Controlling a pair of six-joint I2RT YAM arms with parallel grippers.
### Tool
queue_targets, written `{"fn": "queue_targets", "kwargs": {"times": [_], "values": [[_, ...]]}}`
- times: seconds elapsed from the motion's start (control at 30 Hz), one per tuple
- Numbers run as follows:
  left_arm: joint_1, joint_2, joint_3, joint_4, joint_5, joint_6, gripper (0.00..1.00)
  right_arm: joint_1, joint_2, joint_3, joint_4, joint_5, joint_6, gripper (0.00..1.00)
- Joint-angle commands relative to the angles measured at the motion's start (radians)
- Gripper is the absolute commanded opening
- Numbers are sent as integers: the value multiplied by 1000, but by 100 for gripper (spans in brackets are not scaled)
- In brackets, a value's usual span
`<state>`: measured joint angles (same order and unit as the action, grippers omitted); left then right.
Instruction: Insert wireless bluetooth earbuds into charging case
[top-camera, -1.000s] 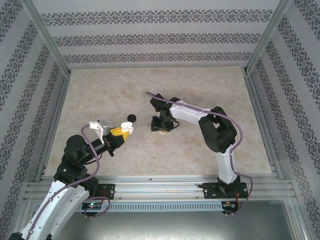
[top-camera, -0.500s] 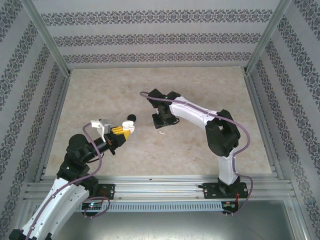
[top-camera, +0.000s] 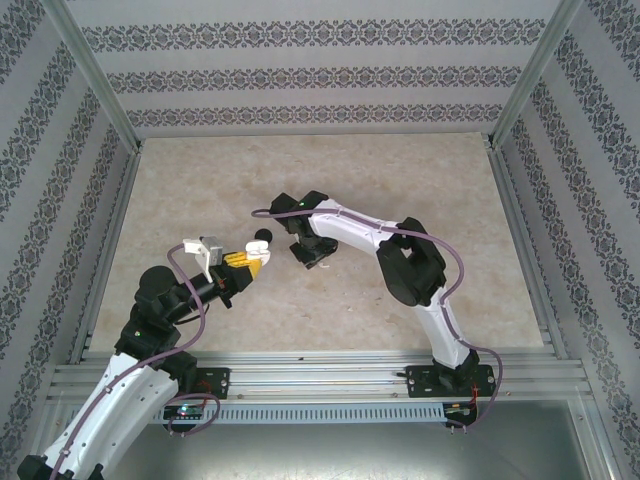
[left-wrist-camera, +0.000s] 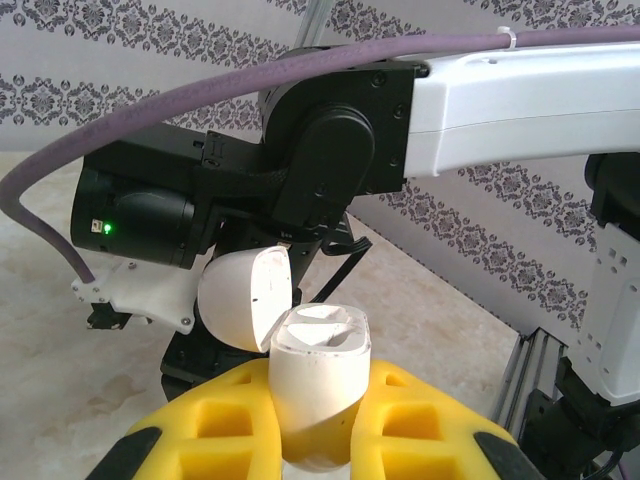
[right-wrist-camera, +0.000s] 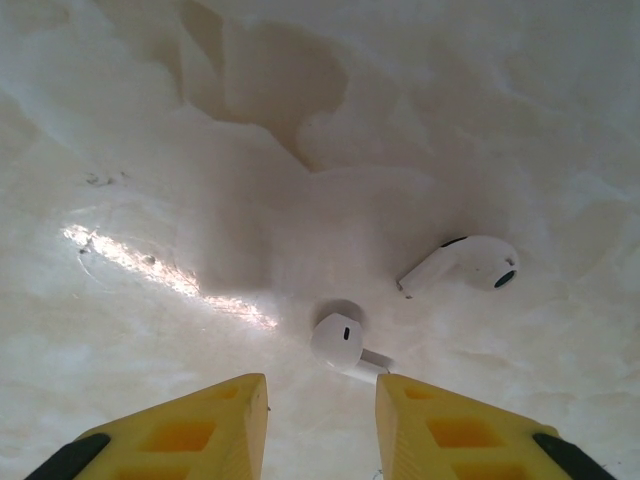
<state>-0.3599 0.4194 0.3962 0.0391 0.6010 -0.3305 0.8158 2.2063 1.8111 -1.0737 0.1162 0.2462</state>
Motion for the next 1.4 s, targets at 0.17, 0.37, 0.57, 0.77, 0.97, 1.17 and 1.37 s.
{"fn": "queue_targets", "kwargs": {"times": [0.17,0.37,0.57,0.77,0.97,1.17,1.37], "values": [[-2,5,-2,40,-2,5,0,5,53,26,-32,21,-38,33],[-1,14,-2,45,-4,7,0,6,63,15,-16,16,-36,33],[-1,30,-2,54,-1,7,0,4,85,20,-15,14,-43,31],[-2,32,-1,59,-3,8,0,-2,95,19,-15,14,-48,31],[-1,32,-1,62,-1,8,0,-10,95,9,-9,4,-50,28],[-1,33,-3,76,8,13,0,-25,73,-15,14,-56,-37,23],[-2,47,-2,108,29,17,0,-81,-43,-130,122,-209,23,22]]}}
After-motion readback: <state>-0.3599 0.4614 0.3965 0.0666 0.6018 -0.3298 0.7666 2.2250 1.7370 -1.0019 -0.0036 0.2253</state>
